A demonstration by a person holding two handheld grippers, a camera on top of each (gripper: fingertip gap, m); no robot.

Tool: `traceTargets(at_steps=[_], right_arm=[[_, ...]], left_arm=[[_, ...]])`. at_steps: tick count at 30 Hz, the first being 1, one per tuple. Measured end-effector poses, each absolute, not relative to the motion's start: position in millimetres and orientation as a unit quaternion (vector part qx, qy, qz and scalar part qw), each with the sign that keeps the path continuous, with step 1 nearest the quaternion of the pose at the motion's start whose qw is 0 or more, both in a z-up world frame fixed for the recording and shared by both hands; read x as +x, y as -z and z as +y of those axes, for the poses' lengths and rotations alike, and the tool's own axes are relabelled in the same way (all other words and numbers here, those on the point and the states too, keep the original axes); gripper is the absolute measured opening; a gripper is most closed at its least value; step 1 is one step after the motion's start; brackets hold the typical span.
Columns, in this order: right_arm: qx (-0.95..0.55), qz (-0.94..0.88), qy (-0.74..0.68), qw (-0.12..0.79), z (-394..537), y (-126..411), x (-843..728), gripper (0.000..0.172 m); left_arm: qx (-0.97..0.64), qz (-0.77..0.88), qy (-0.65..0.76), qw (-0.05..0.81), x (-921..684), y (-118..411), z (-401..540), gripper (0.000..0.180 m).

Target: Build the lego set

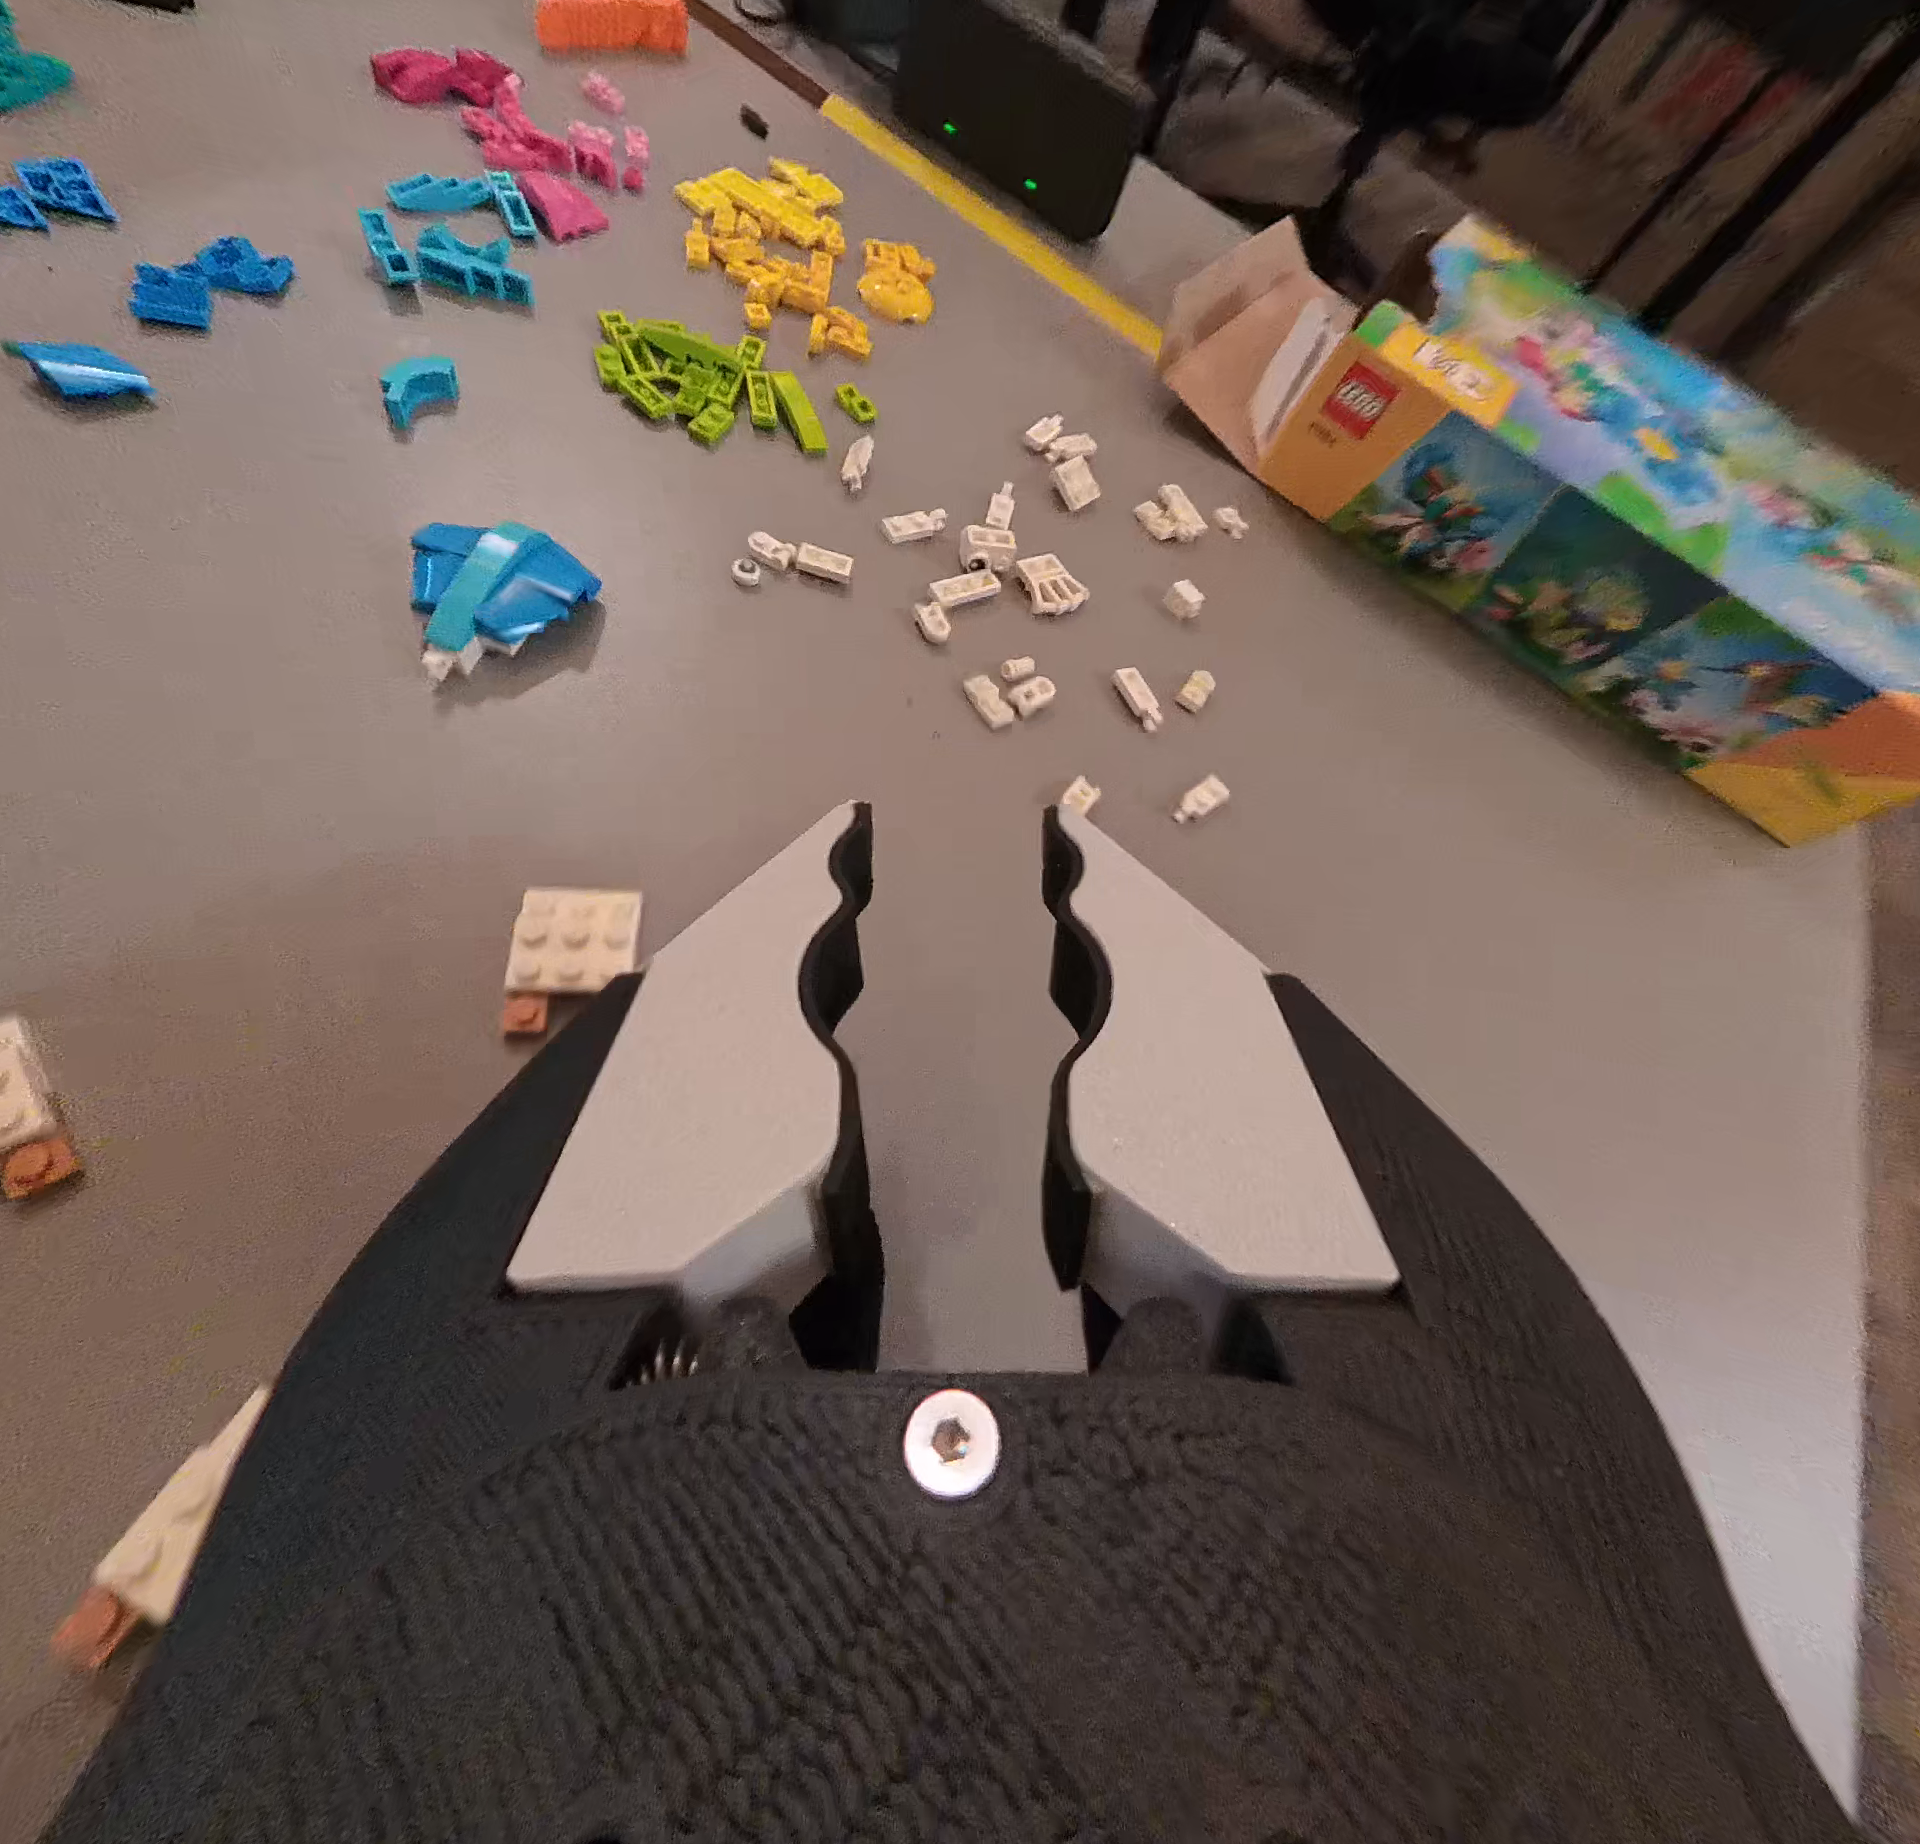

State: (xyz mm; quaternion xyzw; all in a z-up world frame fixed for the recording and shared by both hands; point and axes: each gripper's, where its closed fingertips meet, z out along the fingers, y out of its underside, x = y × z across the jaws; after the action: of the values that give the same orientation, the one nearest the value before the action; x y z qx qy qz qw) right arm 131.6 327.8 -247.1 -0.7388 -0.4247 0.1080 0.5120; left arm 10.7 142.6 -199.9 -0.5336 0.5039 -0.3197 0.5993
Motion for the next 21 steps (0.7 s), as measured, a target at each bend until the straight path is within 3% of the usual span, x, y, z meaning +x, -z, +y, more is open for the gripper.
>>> traceTargets(at_steps=[5,12,21], right_arm=[[-0.767,-0.477,-0.129,0.41,364,252,117,0.032],[-0.807,-0.511,-0.179,0.234,382,275,133,0.019],[-0.822,-0.46,-0.19,0.277,414,284,140,0.025]], left_arm=[[-0.518,0.463,0.289,0.658,-4,181,156,0.014],[-0.524,0.446,0.289,0.665,-11,179,164,0.013],[-0.539,0.441,0.298,0.653,-11,185,168,0.012]])
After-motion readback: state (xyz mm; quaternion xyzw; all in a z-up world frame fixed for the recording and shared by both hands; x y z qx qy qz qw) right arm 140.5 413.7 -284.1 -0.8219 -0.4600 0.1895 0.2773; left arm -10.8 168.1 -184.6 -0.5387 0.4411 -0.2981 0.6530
